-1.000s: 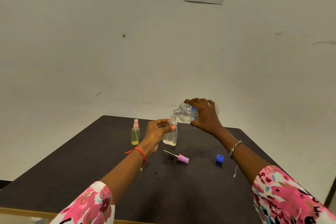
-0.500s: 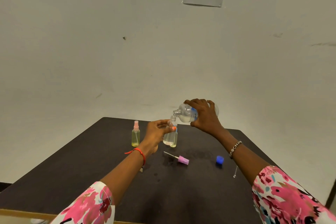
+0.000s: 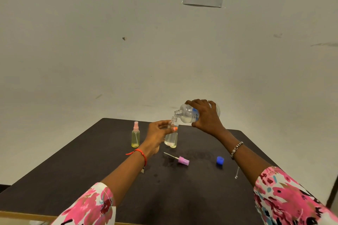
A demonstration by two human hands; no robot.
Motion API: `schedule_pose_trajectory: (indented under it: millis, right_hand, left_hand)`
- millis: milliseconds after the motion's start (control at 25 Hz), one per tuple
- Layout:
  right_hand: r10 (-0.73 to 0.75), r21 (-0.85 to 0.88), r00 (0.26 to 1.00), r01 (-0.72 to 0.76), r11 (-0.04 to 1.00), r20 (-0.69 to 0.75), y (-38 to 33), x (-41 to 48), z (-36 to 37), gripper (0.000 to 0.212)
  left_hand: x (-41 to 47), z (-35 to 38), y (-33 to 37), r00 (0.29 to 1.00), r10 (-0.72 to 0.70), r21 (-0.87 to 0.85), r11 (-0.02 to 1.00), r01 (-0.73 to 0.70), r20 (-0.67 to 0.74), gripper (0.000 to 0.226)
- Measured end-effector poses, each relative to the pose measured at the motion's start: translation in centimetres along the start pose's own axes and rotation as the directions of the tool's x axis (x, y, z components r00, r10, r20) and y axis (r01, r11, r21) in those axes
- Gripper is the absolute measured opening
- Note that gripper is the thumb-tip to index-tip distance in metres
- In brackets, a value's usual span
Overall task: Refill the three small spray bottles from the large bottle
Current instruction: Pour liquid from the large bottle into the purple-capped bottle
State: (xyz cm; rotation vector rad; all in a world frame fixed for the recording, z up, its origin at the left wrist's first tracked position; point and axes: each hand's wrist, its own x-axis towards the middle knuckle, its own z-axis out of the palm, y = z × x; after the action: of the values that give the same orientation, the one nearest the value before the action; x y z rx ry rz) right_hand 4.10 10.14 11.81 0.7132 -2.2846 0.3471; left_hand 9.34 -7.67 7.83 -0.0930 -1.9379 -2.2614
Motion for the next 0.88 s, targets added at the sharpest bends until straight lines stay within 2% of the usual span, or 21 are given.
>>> schedule_pose_trajectory:
  millis: [880]
  right_hand:
    - [-0.003, -0.012, 1.000, 0.003, 1.000, -0.003, -0.04, -0.45, 0.01, 0.068]
  left_hand:
    - [0.48, -0.06, -0.79, 1.000, -0.011, -0.020, 1.000, 0.011, -0.015, 0.044]
